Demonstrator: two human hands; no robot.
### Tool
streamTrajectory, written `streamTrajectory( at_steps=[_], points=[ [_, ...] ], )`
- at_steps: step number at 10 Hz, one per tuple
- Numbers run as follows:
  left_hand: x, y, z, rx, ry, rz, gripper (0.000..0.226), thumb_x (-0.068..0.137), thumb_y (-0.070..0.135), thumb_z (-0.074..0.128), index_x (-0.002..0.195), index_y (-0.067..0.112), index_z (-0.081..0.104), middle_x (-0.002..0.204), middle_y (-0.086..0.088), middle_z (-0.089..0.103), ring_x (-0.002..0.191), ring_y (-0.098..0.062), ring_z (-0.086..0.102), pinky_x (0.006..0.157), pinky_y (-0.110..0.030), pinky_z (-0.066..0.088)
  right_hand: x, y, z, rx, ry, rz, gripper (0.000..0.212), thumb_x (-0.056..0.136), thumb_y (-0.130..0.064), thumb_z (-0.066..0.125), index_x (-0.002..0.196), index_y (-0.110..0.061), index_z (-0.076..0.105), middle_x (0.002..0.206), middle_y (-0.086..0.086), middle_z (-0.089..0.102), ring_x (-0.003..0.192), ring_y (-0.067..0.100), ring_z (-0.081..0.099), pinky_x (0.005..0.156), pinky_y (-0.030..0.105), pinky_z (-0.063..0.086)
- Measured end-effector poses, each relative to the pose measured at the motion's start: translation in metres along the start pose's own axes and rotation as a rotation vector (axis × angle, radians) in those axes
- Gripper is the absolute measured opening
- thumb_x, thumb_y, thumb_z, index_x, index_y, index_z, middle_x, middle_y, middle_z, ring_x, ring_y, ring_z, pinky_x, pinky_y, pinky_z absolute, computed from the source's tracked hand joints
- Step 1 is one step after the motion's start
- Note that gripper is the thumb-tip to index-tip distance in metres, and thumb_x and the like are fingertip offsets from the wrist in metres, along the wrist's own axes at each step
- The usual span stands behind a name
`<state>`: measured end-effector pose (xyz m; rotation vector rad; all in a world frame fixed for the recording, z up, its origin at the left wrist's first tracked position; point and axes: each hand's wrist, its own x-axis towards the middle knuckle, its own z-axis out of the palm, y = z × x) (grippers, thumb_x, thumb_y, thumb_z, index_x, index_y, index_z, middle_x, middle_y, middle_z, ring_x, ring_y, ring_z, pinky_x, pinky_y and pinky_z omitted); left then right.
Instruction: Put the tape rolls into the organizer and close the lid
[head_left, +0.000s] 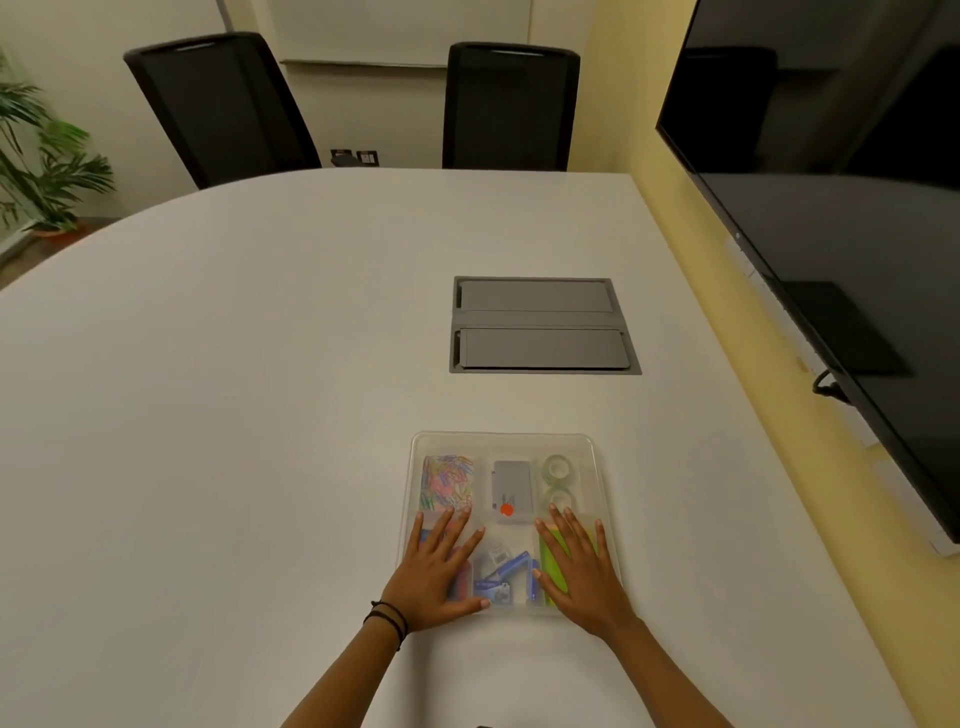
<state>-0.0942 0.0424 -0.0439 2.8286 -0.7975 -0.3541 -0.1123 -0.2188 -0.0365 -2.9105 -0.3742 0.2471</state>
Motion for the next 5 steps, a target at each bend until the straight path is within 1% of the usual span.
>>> streamTrajectory(
  at_steps=[1,2,3,4,5],
  points=[
    [-0.002,0.002,0.000,0.005,-0.013,-0.009,0.090,0.078,0.083,0.026,0.146,0.034,-0.006,0.158,-0.003,-0.004,0.142,-0.017,-0.023,0.112,-0.054,-0.012,0.000,0.000,-0.002,0.015,-0.022,-0.002,0.062,0.091,-0.056,0.027,0.143,-0.038,-0.002,0.155,-0.006,-0.010,0.140,0.003,-0.026,0.112,0.038,-0.023],
    [-0.002,0.001,-0.003,-0.030,0.025,0.020,0.087,0.079,0.081,0.027,0.146,0.034,-0.002,0.158,-0.003,-0.005,0.145,-0.020,-0.015,0.112,-0.048,-0.021,0.004,-0.001,-0.007,0.078,-0.014,-0.002,0.062,0.093,-0.052,0.030,0.138,-0.041,-0.010,0.150,-0.010,-0.019,0.146,0.012,-0.011,0.114,0.037,-0.022],
    [0.006,0.001,-0.024,-0.042,0.068,-0.005,0.080,0.082,0.075,0.024,0.145,0.035,-0.002,0.156,0.002,-0.010,0.146,-0.022,-0.008,0.113,-0.045,-0.025,0.020,-0.005,-0.026,0.128,0.028,0.019,0.063,0.094,-0.047,0.036,0.139,-0.040,-0.008,0.149,-0.011,-0.017,0.147,0.016,-0.005,0.118,0.046,-0.008],
    [0.024,-0.001,-0.055,-0.049,0.191,-0.020,0.071,0.087,0.064,0.024,0.146,0.027,0.008,0.158,-0.004,0.000,0.146,-0.025,-0.002,0.115,-0.040,-0.019,0.044,-0.008,-0.055,0.157,0.141,-0.005,0.063,0.094,-0.043,0.040,0.143,-0.035,0.001,0.155,-0.007,-0.009,0.147,0.018,-0.004,0.118,0.049,-0.004],
    [0.049,0.000,-0.094,-0.038,0.296,-0.047,0.062,0.096,0.048,0.035,0.147,0.024,0.010,0.158,-0.008,0.005,0.146,-0.029,0.004,0.119,-0.050,-0.003,0.077,-0.015,-0.099,0.171,0.244,-0.007,0.061,0.095,-0.042,0.040,0.146,-0.031,0.008,0.159,0.001,0.002,0.147,0.019,-0.003,0.118,0.051,-0.003]
  ],
)
